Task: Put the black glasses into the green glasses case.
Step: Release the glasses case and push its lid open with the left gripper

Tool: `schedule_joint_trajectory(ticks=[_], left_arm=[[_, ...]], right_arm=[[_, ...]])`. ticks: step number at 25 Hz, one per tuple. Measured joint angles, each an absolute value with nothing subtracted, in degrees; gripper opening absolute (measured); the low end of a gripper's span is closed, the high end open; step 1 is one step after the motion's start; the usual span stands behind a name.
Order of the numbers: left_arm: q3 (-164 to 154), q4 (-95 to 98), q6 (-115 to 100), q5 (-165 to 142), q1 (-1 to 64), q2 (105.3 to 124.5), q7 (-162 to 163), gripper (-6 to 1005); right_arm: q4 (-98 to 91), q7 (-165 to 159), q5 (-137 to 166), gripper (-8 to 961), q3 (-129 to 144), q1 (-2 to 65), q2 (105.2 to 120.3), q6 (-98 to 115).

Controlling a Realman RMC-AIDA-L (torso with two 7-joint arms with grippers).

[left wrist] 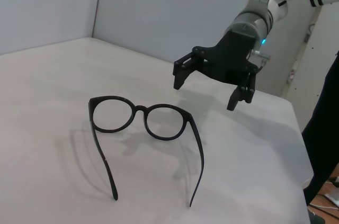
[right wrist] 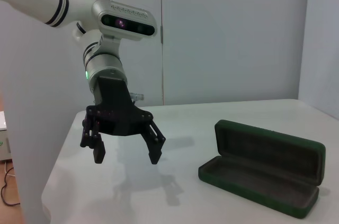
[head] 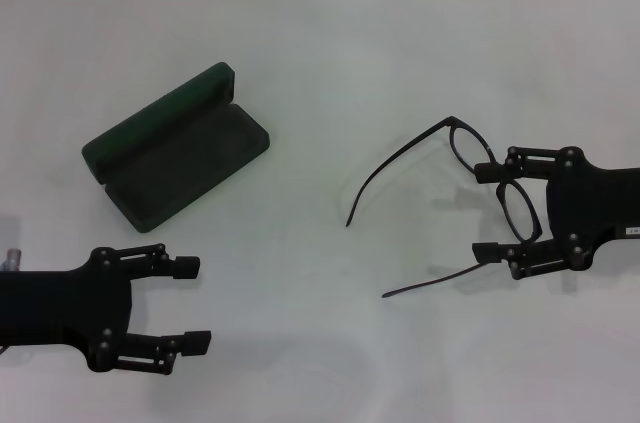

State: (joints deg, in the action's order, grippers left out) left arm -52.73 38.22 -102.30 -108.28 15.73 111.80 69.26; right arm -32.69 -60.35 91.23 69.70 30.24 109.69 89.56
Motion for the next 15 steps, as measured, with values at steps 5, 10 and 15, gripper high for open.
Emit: schedule_joint_trajectory(ticks=[5,10,15], left_arm=[[-52.73,38.09,-102.3,-108.28,15.73,111.79,69.26,874],[-52.73,38.02,-102.3,-108.27,15.73,111.79,69.28,874],[-51.48,38.21,-102.31,-107.64,16.67,111.84,75.93,873]], right_arm=[[-32.69,-60.37,91.23,866,69.7,30.24,109.69,89.56],[-32.69,-60.46,91.23,864,69.63,30.24,109.69,89.64],[-32.69,-60.58,91.23,863,69.61,30.24,109.69,89.68]])
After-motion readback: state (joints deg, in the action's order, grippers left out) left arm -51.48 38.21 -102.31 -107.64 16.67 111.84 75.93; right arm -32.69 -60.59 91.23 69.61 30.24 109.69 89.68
